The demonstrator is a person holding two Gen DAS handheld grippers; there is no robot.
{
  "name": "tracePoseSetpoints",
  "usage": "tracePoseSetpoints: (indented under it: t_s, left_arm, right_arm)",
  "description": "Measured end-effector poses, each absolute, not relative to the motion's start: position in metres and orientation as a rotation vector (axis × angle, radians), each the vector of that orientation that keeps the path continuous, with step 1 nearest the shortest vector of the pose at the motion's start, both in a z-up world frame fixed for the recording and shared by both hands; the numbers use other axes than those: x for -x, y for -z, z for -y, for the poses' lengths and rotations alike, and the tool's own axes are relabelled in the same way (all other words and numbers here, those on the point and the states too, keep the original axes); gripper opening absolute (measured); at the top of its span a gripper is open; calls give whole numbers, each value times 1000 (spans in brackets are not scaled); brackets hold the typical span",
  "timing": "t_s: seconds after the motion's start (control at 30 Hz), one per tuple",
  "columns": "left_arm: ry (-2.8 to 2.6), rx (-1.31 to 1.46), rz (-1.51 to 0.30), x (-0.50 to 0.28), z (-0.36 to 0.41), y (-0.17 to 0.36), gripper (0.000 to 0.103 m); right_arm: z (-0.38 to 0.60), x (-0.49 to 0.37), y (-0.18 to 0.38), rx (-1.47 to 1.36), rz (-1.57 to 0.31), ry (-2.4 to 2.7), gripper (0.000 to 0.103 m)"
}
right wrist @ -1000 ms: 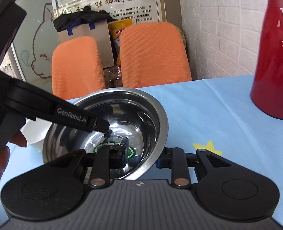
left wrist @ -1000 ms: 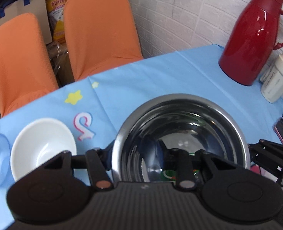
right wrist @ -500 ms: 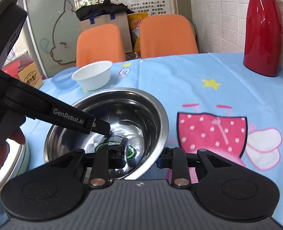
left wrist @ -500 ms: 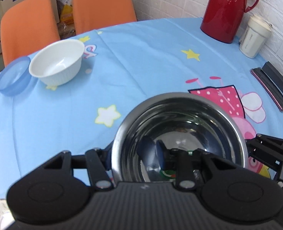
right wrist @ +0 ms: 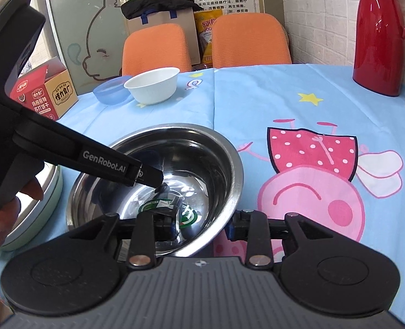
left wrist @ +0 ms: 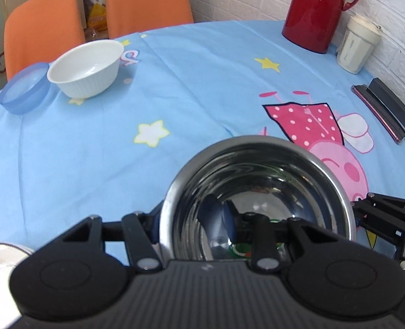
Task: Organize plates and bowls
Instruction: 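Carry the steel bowl beside the plate stack, lower it, open both grippers, then move both open grippers to the white ceramic bowl rim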
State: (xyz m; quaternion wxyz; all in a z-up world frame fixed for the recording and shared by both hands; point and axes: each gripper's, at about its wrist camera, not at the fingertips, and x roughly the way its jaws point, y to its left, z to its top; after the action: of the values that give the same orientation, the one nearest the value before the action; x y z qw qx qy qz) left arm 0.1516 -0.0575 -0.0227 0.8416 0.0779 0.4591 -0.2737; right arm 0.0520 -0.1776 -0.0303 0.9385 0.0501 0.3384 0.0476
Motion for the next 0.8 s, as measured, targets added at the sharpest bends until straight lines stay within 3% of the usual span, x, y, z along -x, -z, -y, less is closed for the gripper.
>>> tracePoseSetpoints:
  t_s: [0.23, 0.27, 0.3, 0.33, 0.67, 0.8]
  left_arm:
    - [573, -164, -938, -149, 59, 27, 32]
    - [577, -157, -940, -148, 59, 27, 46]
    - [575, -149, -936, -148, 58, 27, 67]
    - [569, -140, -923, -147, 57, 25, 71]
    - [553, -141, -809, -137, 47, 1, 75]
    - [546, -143, -797, -138, 39, -4, 76]
  right_arm:
    - [180, -49, 34, -120, -688, -117, 62]
    - [181, -49, 34, -126, -688, -123, 64]
    - [182, -48, 34, -136, -690, -129, 65]
    - [184, -47, 34, -149, -693, -135, 67]
    - [215, -31, 13, -204, -630, -80, 103]
    - [223, -36, 2, -190, -594, -49, 103]
